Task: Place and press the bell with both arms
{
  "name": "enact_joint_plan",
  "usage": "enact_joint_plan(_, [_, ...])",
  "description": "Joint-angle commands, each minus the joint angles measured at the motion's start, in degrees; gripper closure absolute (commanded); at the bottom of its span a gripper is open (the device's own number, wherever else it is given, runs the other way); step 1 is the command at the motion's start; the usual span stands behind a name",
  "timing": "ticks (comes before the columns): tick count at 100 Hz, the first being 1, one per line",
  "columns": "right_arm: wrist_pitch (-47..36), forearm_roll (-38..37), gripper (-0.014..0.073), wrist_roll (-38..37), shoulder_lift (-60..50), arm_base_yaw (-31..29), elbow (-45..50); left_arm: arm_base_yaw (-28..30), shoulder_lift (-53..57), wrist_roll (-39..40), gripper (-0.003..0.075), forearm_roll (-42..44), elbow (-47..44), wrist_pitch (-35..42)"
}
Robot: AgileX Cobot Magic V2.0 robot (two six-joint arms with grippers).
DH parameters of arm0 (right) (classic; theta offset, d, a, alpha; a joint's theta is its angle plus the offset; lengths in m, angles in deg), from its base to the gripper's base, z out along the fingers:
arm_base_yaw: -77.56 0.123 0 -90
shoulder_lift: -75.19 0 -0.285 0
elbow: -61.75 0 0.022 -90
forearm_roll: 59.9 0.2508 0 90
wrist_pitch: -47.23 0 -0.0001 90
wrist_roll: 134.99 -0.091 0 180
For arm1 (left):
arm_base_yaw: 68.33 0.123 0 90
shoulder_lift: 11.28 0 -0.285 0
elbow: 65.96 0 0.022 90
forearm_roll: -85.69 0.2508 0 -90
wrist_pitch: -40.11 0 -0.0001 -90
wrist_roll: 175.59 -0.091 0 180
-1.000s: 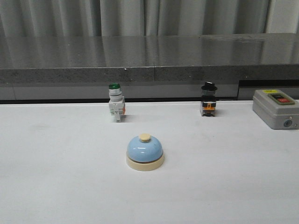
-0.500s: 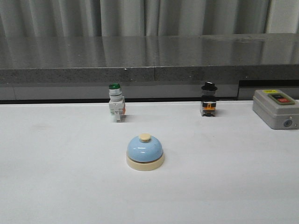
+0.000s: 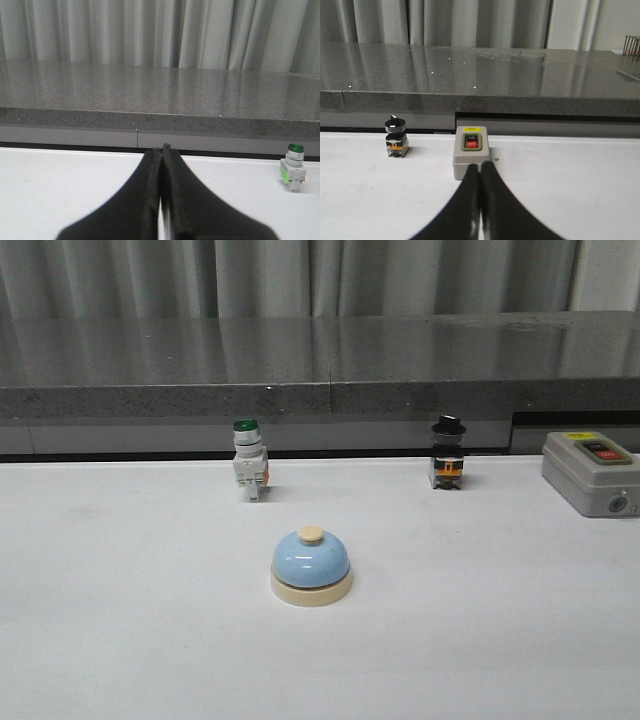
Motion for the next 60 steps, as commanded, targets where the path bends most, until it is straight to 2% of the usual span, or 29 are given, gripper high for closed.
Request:
enact_joint_plan(1, [-1.3, -0.2, 0.0654, 0.1, -0.4, -0.3, -4.0, 0.1, 1.5, 0.5, 0.0741, -0.5, -2.3, 4.5])
enact_joint_plan(25, [3.4, -0.2, 0.0654, 0.1, 9.7, -0.3, -13.8, 0.1, 1.5, 0.5, 0.0741, -0.5, -2.3, 4.5])
enact_joint_plan(60, [3.3, -0.2, 0.0654, 0.1, 38.8, -0.2, -29.4, 0.1, 1.5, 0.5, 0.0741, -0.5, -2.3, 4.5])
